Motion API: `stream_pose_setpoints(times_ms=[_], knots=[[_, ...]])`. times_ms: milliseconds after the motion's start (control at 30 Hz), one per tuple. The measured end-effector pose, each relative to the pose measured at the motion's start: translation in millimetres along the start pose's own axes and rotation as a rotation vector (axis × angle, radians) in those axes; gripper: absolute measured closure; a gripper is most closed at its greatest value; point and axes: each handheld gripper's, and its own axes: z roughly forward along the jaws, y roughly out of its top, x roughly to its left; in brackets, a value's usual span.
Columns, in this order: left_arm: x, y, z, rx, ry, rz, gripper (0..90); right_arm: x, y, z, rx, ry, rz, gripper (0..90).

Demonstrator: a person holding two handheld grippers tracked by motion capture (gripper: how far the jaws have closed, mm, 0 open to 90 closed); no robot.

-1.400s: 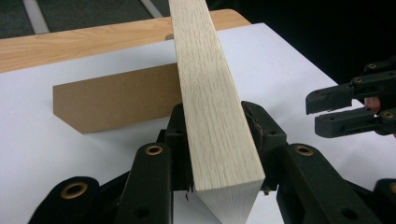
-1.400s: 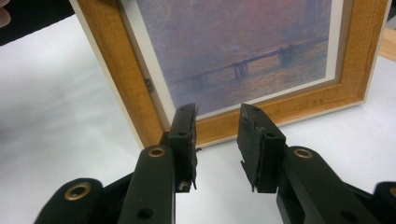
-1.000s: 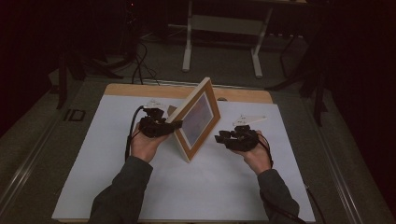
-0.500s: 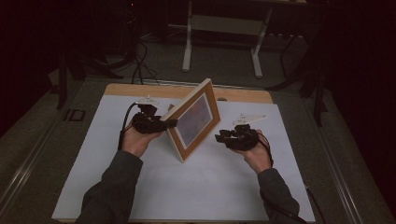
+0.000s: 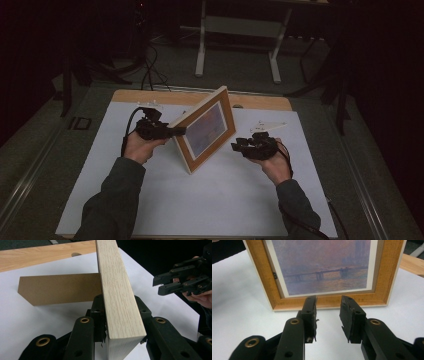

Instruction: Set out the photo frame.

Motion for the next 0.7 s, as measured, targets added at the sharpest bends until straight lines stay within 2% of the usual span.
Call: stream_pose_setpoints(times_ms=[433,700], knots=[[5.8,1.2,-2.0,0.011,-0.034,0.022,70.4,-2.6,0.6,-1.6,-0.01,-0.014,0.008,65.4],[9.8,1.5,-2.3,0.019,-0.082,0.027,71.0,-5.0,1.7,-4.6,-0.014,-0.026,0.014,64.9]])
